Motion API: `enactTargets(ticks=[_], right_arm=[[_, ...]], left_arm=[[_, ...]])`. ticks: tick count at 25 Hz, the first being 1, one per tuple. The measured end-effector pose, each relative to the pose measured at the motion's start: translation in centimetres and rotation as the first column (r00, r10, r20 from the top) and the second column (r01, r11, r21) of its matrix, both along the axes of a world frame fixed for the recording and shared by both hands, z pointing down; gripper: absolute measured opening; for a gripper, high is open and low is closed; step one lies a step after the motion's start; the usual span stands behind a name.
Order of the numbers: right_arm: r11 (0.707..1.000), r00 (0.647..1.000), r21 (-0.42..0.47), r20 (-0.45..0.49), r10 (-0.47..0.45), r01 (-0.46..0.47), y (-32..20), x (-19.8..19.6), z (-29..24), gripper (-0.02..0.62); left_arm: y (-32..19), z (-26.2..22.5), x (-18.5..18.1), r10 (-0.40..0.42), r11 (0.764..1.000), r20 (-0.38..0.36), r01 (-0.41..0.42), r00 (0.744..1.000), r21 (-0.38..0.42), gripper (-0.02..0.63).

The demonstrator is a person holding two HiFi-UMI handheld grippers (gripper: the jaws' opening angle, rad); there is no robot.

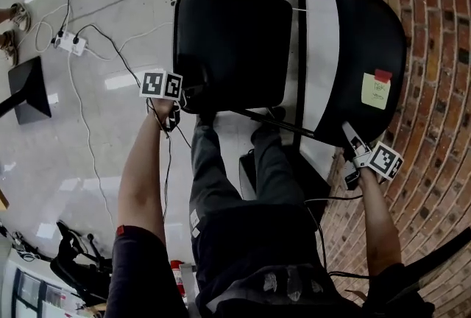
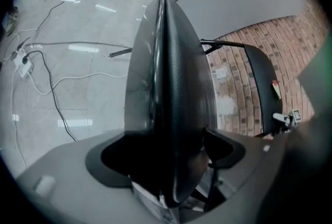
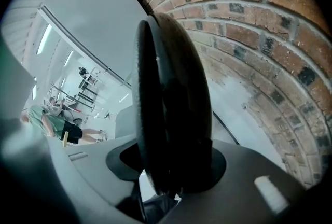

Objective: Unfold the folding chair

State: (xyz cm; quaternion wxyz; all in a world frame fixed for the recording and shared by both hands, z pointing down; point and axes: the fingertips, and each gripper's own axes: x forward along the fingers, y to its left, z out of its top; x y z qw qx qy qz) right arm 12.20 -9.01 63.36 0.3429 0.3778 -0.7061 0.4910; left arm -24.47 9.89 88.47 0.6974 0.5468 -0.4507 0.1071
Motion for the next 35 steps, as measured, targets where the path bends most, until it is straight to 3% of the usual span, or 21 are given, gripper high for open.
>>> enactTargets(ticks=[15, 19, 24, 35], right_arm=[[0.998, 0.999, 0.058, -0.023, -0.028, 0.029, 2.9, -3.8, -0.3, 0.152], [0.997, 0.996, 0.062, -0.079, -0.03, 0.035, 3.8, -3.7, -0.5, 0.147], [0.993, 0.996, 0.095, -0.052, -0.069, 0.074, 4.5, -5.3, -0.9, 0.135], [0.992, 0.997, 0.103, -0.046, -0.065, 0.07, 4.7, -6.0, -0.5, 0.14]], left_arm=[[1.6, 3.0, -1.8, -0.02, 1.0, -0.026, 0.02, 0.999, 0.014, 0.44], [2.5, 3.7, -1.9, -0.029, 1.0, -0.027, 0.029, 0.999, -0.004, 0.445], [3.1, 4.5, -2.1, -0.055, 0.998, -0.011, 0.055, 0.998, -0.015, 0.449], [3.7, 4.7, -2.5, -0.082, 0.997, 0.01, 0.082, 0.997, 0.0, 0.46]])
